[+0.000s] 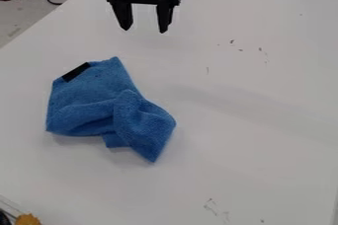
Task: Unfold the cloth from top right to bottom left
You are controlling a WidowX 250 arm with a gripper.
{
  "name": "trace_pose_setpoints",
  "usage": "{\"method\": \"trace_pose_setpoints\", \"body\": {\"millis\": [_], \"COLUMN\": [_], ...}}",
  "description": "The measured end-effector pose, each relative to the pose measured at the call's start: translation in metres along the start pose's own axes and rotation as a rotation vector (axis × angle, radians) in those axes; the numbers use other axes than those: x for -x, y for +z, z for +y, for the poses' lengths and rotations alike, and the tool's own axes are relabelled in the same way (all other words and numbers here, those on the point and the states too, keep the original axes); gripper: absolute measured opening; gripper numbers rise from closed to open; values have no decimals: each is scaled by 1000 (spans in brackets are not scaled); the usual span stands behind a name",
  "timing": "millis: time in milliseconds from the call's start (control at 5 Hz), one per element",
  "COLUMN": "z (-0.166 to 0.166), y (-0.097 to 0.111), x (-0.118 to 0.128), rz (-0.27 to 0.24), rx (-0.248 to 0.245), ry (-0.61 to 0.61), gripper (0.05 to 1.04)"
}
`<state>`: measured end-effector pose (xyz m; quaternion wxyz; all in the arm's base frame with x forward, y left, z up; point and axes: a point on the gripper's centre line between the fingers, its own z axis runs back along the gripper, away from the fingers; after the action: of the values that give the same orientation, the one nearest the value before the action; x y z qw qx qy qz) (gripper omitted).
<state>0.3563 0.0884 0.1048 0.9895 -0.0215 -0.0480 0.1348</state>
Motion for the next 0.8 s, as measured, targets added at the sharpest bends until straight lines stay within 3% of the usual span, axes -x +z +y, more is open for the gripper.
{"method": "trace_pose_setpoints", "body": {"millis": [200,400,800], "z": [0,-1,3], "y": [-14,-23,-18], "x": [5,22,59], "rz": [41,65,153], "rx": [0,-46,-197], "ry": [13,145,387], "gripper": [999,999,999]}}
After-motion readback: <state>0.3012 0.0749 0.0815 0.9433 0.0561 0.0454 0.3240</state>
